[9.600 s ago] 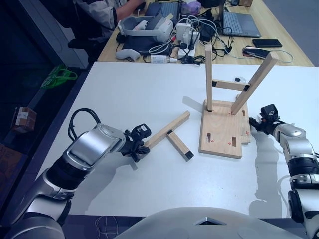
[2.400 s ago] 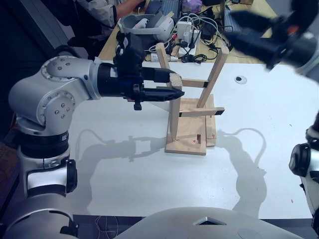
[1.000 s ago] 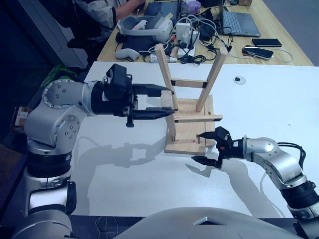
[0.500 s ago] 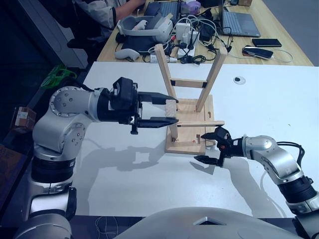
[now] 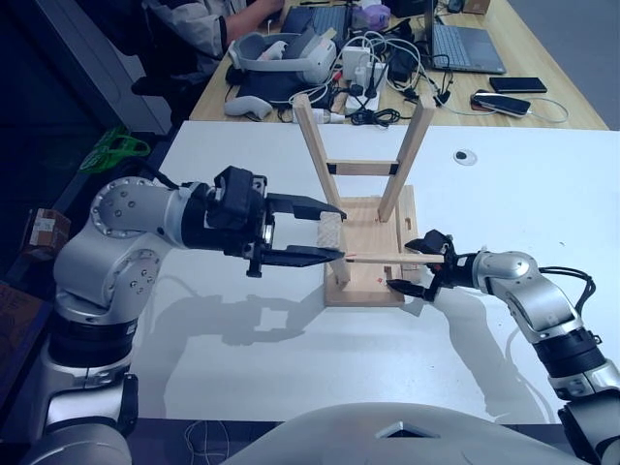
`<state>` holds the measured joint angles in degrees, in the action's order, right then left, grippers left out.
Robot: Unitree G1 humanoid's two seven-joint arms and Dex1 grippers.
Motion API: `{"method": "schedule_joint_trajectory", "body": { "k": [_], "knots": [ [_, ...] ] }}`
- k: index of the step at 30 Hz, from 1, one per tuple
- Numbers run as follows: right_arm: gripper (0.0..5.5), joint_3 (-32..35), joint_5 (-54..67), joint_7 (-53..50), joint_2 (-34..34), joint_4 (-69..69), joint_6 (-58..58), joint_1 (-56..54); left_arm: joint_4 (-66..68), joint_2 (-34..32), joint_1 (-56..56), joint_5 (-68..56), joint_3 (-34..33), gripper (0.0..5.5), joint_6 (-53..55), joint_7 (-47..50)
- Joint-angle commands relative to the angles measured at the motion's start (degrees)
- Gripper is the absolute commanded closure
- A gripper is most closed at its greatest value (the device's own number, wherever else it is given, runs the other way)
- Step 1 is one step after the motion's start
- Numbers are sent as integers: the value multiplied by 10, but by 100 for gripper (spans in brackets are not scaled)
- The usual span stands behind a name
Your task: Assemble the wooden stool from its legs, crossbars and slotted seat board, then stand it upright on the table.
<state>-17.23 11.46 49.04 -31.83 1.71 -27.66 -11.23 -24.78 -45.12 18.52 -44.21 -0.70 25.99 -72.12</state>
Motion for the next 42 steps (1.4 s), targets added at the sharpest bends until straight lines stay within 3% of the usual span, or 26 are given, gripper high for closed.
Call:
{"method": "schedule_joint_trajectory", "body": {
  "k": [1, 7, 15, 29, 42],
  "knots": [
    [10, 7, -7, -11, 12, -8, 5, -2, 6, -19, 20, -15, -12, 348, 33, 0],
    [10, 23, 3, -21, 24, 4, -3, 13, 25, -26, 29, -4, -25, 348, 38, 6],
    [10, 95, 50, -21, 2, 39, -49, 33, 23, -27, -15, 10, -26, 348, 26, 2],
    [10, 160, 99, -18, -30, 71, -109, 53, 49, 19, -47, 29, -28, 348, -3, 57],
    [10, 192, 110, -31, -39, 68, -128, 56, 9, 6, -82, 80, 12, 348, -30, 55]
  ]
}}
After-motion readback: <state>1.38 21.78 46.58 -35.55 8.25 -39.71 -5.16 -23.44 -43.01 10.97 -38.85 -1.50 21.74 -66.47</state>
